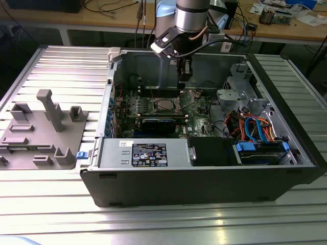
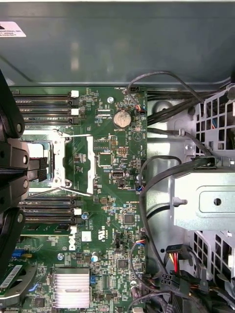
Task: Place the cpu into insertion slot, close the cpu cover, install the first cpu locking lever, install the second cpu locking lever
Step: 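Close the cpu cover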
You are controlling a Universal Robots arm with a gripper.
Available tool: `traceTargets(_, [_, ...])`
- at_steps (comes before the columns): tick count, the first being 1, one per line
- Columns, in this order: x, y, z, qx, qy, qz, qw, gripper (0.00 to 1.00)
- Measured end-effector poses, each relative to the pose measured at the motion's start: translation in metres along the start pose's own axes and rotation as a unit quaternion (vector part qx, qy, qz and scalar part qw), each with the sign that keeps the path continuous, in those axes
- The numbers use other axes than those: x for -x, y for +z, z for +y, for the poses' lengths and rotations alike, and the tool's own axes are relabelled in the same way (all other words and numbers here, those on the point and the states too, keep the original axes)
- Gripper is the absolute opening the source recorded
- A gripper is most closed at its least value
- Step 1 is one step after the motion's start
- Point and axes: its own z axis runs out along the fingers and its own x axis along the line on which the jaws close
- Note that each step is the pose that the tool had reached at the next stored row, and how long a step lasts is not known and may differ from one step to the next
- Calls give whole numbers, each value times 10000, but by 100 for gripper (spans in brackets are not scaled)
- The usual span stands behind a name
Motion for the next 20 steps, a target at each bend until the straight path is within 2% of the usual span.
traceTargets(20, [0,1,104,0,0,0,10000,11])
